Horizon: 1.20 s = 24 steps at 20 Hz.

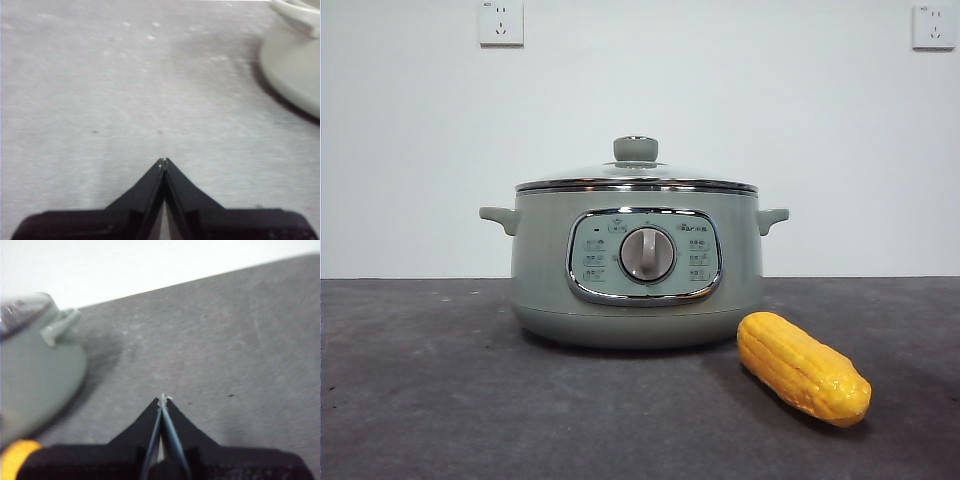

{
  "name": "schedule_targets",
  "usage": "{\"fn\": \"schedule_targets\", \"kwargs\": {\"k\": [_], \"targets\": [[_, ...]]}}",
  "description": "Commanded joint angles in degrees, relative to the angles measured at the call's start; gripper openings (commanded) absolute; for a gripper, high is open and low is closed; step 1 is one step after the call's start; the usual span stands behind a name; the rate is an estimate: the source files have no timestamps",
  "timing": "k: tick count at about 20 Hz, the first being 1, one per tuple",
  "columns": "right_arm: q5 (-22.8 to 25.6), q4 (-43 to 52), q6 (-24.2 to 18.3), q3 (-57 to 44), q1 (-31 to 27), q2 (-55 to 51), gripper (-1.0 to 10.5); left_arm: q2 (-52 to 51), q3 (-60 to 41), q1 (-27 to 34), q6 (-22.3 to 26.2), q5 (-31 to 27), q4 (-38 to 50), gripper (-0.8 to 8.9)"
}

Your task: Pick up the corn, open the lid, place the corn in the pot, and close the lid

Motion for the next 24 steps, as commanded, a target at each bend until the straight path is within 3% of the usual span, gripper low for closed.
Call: {"fn": "schedule_targets", "kwargs": {"k": [1, 6, 10, 17, 20, 24], "targets": [[-0.28, -0.74, 10.67, 3.34, -0.02, -0.02, -0.1, 1.29, 4.04, 0.20, -2.84, 0.85, -0.57, -0.05], [-2.21, -9.51, 12.04, 14.32, -0.02, 4.61, -0.1, 8.96, 14.69, 0.20, -5.46, 9.03, -0.92, -0.05], [-9.70, -21.14, 9.49, 23.39, 0.00, 11.74, 0.0, 16.68, 22.29, 0.20, -5.53, 20.22, -0.92, -0.04], [-17.81, -28.83, 12.85, 30.58, 0.00, 16.79, 0.0, 24.26, 26.86, 0.02, -8.09, 36.98, -0.92, -0.04], [-22.58, -28.87, 12.90, 32.35, 0.00, 18.64, 0.0, 26.03, 27.82, -0.83, -9.18, 39.65, -1.62, -0.04], [-25.03, -30.53, 12.68, 35.12, 0.09, 22.84, 0.0, 27.12, 28.72, -3.21, -9.53, 39.65, -3.91, -0.05]]}}
